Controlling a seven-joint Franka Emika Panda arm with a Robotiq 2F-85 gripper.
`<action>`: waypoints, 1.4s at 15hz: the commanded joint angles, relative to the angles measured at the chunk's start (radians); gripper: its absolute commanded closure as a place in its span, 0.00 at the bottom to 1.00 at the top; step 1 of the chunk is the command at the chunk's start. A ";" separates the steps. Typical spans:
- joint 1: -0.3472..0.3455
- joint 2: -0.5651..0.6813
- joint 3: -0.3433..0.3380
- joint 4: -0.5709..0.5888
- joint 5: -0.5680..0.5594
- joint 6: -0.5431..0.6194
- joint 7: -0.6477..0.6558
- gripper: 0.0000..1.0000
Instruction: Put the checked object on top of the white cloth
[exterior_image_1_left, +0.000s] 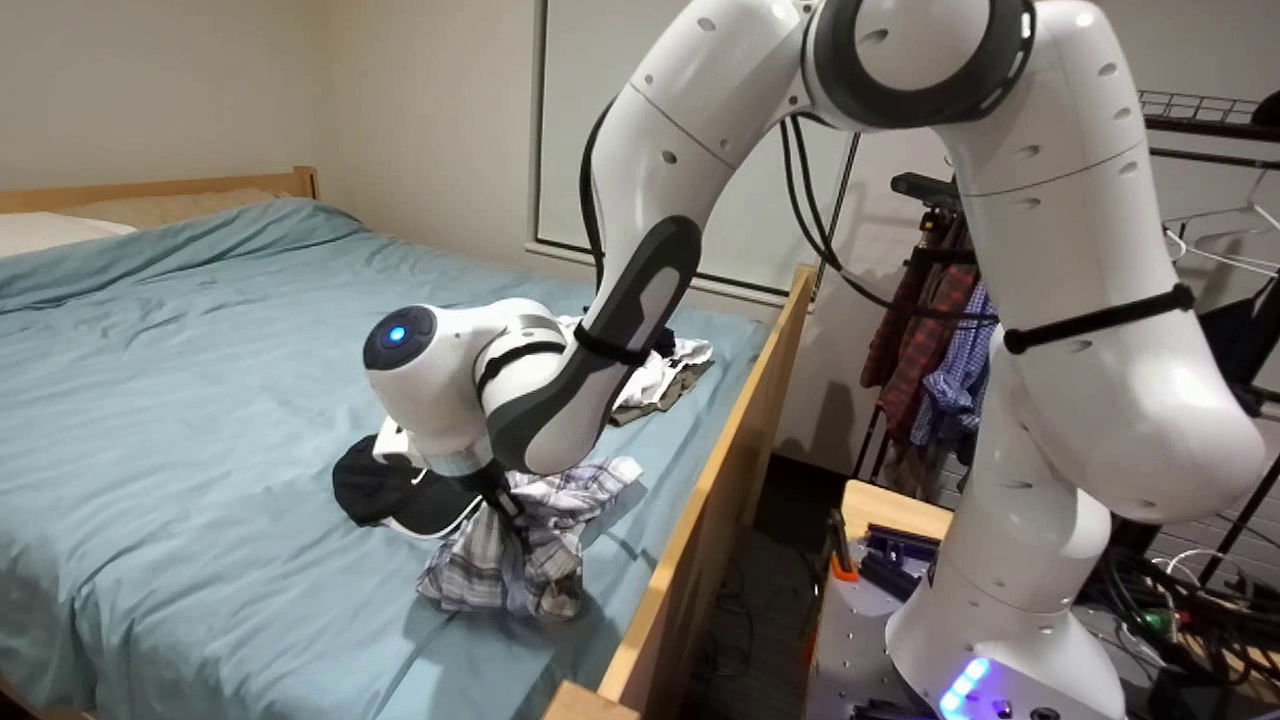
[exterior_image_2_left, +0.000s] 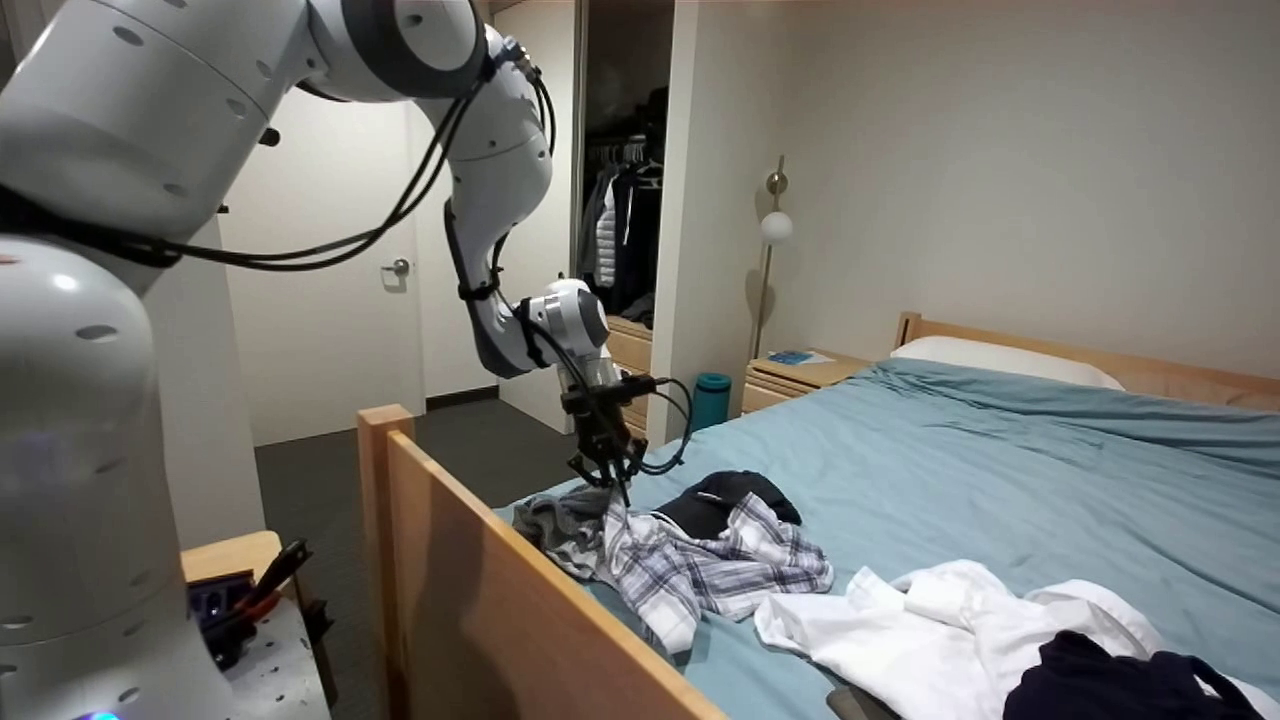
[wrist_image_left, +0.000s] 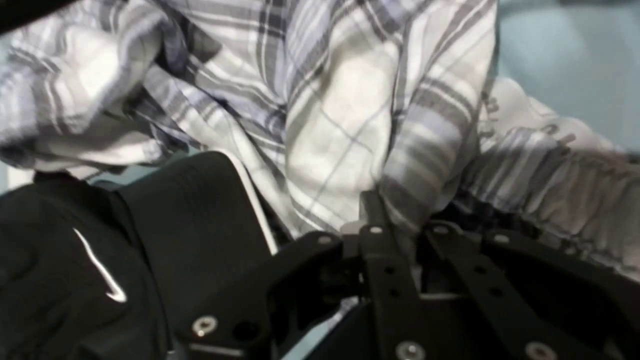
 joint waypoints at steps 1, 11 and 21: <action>-0.027 -0.076 -0.011 -0.032 0.043 -0.045 0.041 0.96; -0.073 -0.199 -0.071 0.041 0.196 -0.161 0.150 0.92; -0.135 -0.219 -0.176 0.397 0.270 -0.397 0.297 0.68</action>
